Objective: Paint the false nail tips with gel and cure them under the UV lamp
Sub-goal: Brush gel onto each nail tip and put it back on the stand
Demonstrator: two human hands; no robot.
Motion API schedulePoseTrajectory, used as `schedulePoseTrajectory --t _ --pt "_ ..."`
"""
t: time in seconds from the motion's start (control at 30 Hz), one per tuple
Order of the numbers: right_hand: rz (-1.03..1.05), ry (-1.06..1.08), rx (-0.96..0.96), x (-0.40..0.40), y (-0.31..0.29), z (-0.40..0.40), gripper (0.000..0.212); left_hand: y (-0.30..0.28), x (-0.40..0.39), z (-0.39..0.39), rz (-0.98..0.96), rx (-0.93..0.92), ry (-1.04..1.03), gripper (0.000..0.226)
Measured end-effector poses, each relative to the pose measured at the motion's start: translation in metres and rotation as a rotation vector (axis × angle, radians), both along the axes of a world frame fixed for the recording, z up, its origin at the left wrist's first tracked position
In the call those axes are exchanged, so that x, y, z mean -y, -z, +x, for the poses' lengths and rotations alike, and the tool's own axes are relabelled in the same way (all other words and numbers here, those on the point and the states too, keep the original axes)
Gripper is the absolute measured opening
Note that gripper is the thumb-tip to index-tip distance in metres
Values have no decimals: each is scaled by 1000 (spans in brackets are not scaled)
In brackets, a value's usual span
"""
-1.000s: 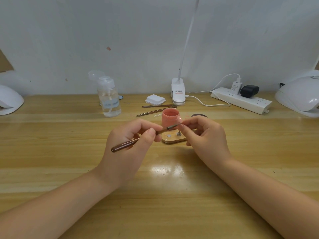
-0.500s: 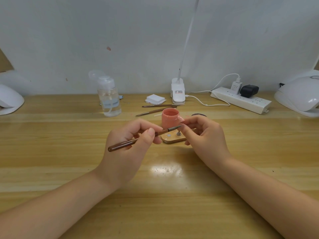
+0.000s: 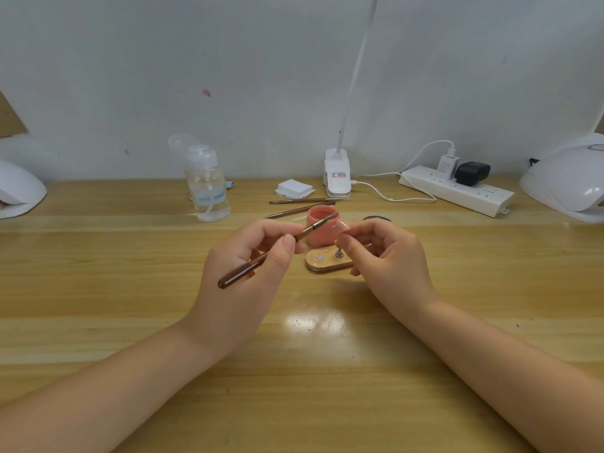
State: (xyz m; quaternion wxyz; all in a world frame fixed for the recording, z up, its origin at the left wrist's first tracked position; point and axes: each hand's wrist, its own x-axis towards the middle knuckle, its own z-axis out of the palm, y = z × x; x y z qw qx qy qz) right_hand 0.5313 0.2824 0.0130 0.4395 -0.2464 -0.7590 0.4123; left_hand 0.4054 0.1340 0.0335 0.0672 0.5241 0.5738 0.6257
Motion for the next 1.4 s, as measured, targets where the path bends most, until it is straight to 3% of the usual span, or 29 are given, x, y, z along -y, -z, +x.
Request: schedulePoseTrajectory --t 0.83,1.03,1.27,1.4 --pt "61 38 0 -1 2 0 15 1 0 1 -16 40 26 17" --pt "87 51 19 -1 1 0 19 0 3 0 -13 -63 30 19" --pt "78 61 18 1 0 0 13 0 0 2 -19 -9 6 14" --pt "81 71 25 2 -1 1 20 -1 3 3 -21 -110 10 17"
